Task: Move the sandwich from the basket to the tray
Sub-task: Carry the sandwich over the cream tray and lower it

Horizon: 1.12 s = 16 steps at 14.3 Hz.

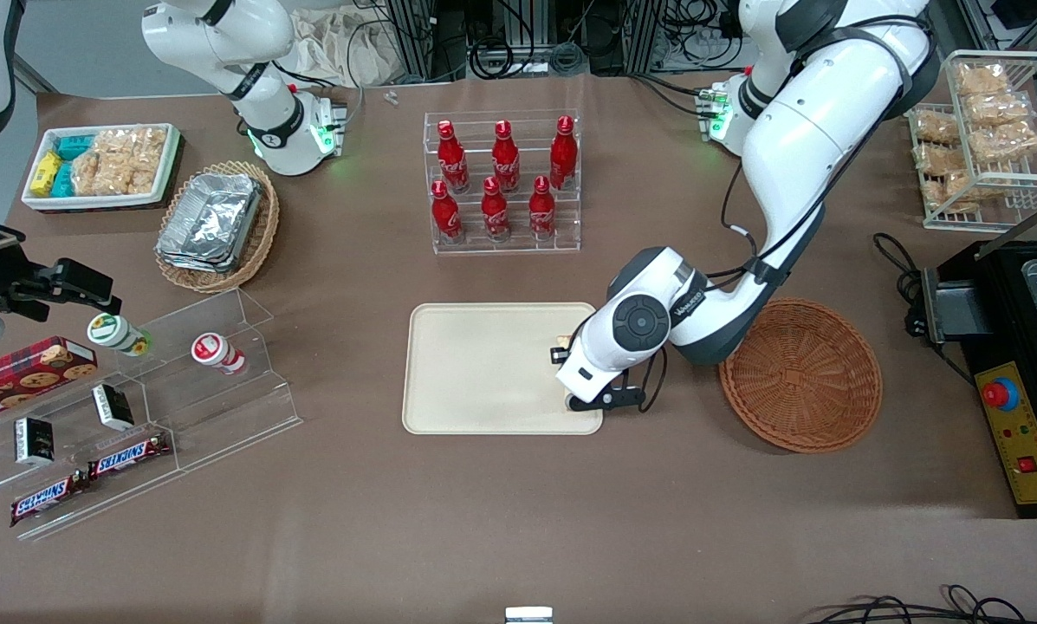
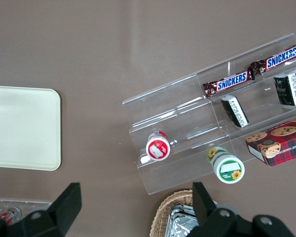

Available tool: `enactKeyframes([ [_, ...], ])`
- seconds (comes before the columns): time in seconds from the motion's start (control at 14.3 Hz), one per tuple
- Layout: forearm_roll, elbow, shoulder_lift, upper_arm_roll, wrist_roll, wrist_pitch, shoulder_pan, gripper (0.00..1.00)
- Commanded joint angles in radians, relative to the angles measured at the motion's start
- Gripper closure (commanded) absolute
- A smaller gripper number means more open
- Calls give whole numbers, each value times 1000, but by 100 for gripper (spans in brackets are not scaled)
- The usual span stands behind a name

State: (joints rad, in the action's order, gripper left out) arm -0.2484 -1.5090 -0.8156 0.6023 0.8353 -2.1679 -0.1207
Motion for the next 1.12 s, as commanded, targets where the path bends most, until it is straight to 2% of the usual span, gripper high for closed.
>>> enactKeyframes([
  [0.0,-23,26,-20,-3,16,-6,-20,74],
  [0.14,-25,23,-33,-9,16,-6,-22,70],
  [0.21,-25,24,-33,-9,16,-6,-23,62],
  [0.35,-25,24,-36,-9,16,-6,-28,34],
  [0.42,-25,24,-39,-10,16,-6,-34,15],
  [0.49,-25,26,-43,-19,16,-6,-37,1],
  [0.84,-23,33,-24,-22,16,23,-39,1],
  [1.05,-25,55,16,-24,99,36,-30,0],
])
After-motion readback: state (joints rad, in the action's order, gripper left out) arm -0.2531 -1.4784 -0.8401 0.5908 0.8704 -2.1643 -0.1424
